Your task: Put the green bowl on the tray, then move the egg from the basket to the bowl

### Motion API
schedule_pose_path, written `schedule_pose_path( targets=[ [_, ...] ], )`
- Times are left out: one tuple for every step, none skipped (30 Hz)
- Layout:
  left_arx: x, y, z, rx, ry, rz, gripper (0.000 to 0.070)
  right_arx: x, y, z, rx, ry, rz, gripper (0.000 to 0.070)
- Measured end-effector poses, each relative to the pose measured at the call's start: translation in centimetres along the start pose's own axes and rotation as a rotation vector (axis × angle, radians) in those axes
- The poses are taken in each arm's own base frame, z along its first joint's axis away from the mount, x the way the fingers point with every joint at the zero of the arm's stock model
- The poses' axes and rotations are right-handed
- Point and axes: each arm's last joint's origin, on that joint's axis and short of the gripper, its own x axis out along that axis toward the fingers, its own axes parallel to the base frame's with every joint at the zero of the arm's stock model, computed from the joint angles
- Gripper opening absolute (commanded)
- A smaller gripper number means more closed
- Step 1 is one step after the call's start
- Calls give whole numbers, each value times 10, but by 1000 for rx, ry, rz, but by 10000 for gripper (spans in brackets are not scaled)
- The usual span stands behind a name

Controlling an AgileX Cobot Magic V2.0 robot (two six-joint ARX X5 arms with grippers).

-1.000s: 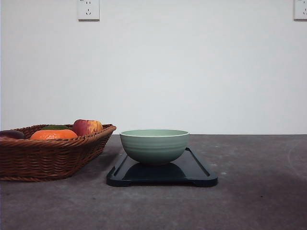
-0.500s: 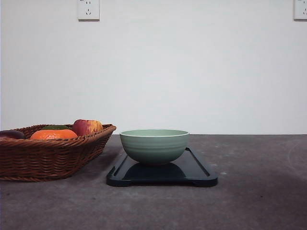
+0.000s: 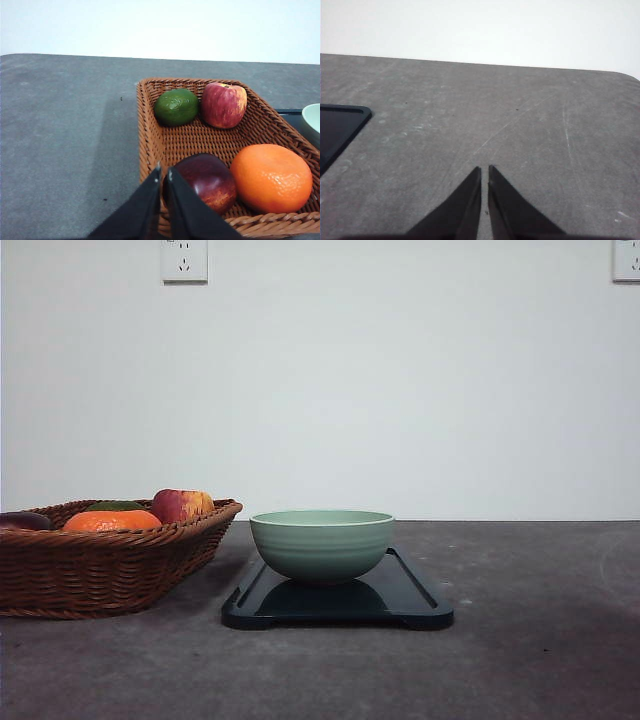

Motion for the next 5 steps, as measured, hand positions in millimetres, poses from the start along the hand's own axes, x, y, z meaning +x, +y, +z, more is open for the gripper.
schedule_pose_path(
  targets=[
    [0, 0, 0, 0, 0, 0, 13, 0, 0, 0, 0, 0, 0, 16],
    [0, 0, 0, 0, 0, 0, 13, 0, 0, 0, 0, 0, 0, 16],
    [0, 0, 0, 0, 0, 0, 13, 0, 0, 0, 0, 0, 0, 16],
    [0, 0, 0, 0, 0, 0, 13, 0, 0, 0, 0, 0, 0, 16],
    [0, 0, 0, 0, 0, 0, 13, 0, 0, 0, 0, 0, 0, 16]
  ],
)
